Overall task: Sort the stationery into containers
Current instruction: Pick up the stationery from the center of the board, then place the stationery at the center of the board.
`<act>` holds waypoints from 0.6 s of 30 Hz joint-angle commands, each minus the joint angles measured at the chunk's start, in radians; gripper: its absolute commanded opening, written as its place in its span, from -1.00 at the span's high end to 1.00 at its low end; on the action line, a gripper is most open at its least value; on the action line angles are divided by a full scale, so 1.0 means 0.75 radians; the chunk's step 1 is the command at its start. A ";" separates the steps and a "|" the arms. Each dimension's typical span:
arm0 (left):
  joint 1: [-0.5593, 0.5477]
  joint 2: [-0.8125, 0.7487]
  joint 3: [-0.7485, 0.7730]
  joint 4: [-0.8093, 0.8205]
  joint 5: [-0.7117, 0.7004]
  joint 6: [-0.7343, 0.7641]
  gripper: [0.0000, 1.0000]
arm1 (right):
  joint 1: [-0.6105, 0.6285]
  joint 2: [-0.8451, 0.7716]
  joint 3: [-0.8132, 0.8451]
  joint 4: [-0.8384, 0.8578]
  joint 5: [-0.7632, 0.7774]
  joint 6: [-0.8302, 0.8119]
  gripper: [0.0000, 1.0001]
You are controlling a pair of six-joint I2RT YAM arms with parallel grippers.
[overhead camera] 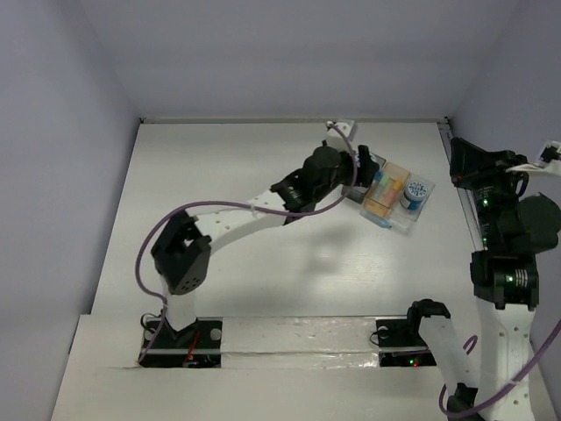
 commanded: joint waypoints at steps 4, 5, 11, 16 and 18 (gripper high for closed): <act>-0.095 0.335 0.442 0.085 0.144 0.030 1.00 | 0.010 -0.064 0.034 -0.072 -0.126 0.005 0.31; -0.108 0.376 0.504 0.061 0.152 0.034 1.00 | 0.010 -0.070 0.032 -0.080 -0.130 0.002 0.26; -0.159 0.709 0.903 -0.017 0.146 0.058 1.00 | 0.010 -0.097 -0.021 -0.101 -0.187 -0.018 0.17; -0.159 0.859 1.089 -0.075 0.136 0.052 1.00 | 0.036 -0.107 -0.064 -0.103 -0.212 -0.034 0.17; -0.159 0.912 1.138 -0.097 0.134 0.054 1.00 | 0.037 -0.113 -0.073 -0.109 -0.197 -0.045 0.17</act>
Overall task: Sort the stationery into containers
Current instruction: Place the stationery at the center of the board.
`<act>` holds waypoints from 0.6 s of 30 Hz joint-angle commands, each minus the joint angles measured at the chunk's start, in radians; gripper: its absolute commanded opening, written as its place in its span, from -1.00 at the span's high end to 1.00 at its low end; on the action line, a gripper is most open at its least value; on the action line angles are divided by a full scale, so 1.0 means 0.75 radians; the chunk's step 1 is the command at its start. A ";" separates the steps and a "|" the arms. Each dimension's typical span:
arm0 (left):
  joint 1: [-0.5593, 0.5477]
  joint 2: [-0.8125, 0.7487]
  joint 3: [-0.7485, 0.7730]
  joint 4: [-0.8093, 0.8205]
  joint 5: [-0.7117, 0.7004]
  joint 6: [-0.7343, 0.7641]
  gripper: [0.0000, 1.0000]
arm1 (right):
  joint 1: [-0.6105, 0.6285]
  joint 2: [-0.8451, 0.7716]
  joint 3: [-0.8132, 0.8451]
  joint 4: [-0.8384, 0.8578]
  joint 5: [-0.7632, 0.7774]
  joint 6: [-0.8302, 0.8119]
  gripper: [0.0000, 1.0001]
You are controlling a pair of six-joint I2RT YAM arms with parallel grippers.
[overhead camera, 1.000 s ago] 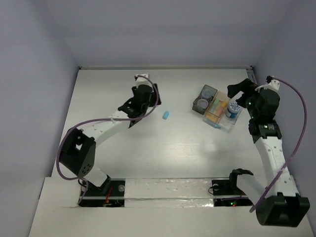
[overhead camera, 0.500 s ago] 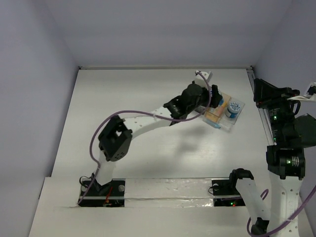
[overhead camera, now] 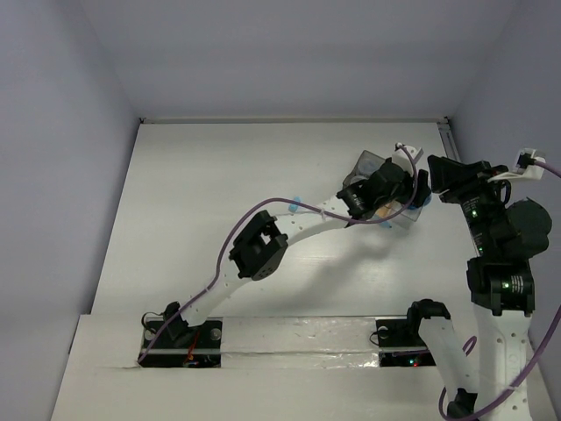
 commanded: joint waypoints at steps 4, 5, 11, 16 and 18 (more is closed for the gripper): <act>0.000 0.035 0.138 0.062 -0.006 0.011 1.00 | 0.025 -0.024 -0.023 0.010 -0.024 -0.045 0.17; 0.000 0.043 0.136 0.062 -0.006 0.009 1.00 | 0.025 -0.024 -0.027 0.012 -0.026 -0.043 0.17; 0.000 0.086 0.140 0.074 -0.008 0.017 1.00 | 0.025 -0.026 -0.056 0.014 -0.030 -0.049 0.16; 0.000 0.096 0.136 0.066 -0.002 0.027 0.87 | 0.025 -0.024 -0.074 0.014 -0.030 -0.051 0.13; 0.000 0.094 0.132 0.066 -0.002 0.035 0.59 | 0.025 -0.022 -0.076 0.016 -0.030 -0.051 0.09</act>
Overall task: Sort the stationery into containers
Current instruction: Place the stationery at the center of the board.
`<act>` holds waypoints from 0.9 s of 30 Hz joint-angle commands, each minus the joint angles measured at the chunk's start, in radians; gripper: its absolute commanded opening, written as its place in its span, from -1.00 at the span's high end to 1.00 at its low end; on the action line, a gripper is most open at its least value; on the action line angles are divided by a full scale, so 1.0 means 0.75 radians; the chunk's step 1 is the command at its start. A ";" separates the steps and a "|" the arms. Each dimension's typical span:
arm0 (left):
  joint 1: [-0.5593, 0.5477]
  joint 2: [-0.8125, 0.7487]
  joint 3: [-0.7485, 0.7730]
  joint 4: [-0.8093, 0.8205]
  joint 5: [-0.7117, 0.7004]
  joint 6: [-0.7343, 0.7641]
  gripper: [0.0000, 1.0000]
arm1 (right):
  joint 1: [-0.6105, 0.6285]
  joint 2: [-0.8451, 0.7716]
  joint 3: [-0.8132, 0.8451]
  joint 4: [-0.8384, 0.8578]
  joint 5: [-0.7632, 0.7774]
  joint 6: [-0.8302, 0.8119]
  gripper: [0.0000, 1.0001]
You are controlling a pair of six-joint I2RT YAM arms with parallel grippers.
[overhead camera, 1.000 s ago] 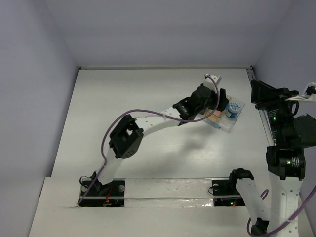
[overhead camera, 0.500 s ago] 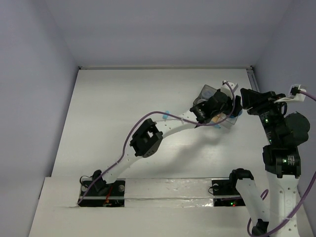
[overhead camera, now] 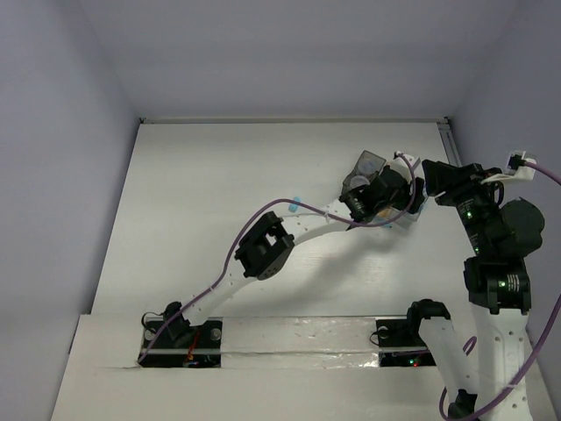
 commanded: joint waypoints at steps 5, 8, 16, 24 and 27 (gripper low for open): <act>-0.001 -0.055 0.040 0.110 0.001 0.033 0.00 | 0.008 -0.005 -0.027 0.023 -0.012 -0.023 0.01; -0.001 -0.082 0.032 0.114 0.003 0.059 -0.30 | 0.008 -0.001 -0.035 0.023 -0.006 -0.025 0.00; -0.013 -0.300 -0.054 0.106 0.019 0.286 -0.82 | 0.008 0.011 -0.044 0.027 -0.002 -0.029 0.00; -0.013 -0.750 -0.877 0.394 0.021 0.417 0.25 | 0.008 0.011 -0.064 0.039 0.008 -0.036 0.02; -0.013 -0.826 -1.131 0.470 0.062 0.503 0.36 | 0.008 0.017 -0.080 0.043 -0.006 -0.040 0.03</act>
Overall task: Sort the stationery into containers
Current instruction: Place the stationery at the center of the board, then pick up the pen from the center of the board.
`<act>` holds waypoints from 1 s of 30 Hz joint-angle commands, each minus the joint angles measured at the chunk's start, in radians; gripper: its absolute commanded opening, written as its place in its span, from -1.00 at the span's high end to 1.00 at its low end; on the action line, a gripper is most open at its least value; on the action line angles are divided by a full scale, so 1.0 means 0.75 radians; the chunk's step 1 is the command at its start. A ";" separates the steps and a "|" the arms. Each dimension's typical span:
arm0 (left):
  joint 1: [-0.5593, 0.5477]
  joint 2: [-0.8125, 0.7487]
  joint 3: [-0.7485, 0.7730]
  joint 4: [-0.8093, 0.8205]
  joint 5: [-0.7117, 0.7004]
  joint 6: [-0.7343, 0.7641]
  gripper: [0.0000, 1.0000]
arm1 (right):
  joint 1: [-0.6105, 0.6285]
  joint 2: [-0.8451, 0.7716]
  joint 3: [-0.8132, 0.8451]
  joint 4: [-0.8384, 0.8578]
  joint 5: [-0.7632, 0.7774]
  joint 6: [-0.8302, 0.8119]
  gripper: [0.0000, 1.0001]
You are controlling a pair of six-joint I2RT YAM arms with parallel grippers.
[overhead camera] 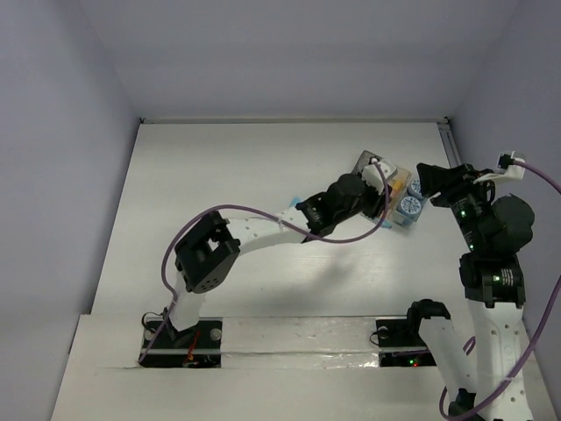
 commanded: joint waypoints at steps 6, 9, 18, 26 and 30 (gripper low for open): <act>-0.007 0.057 -0.177 0.020 -0.028 0.354 0.05 | 0.008 0.015 -0.039 0.043 -0.031 -0.019 0.04; -0.007 0.133 -0.112 -0.021 -0.018 0.417 -0.06 | 0.008 0.027 -0.043 0.039 -0.046 -0.027 0.05; 0.007 0.313 0.119 -0.119 0.037 0.493 -0.29 | 0.008 0.050 -0.066 0.055 -0.085 -0.023 0.07; 0.048 0.475 0.387 -0.303 0.204 0.509 -0.28 | 0.008 0.048 -0.072 0.066 -0.087 -0.023 0.07; 0.060 0.536 0.457 -0.405 0.256 0.511 -0.24 | 0.008 0.046 -0.070 0.068 -0.083 -0.023 0.07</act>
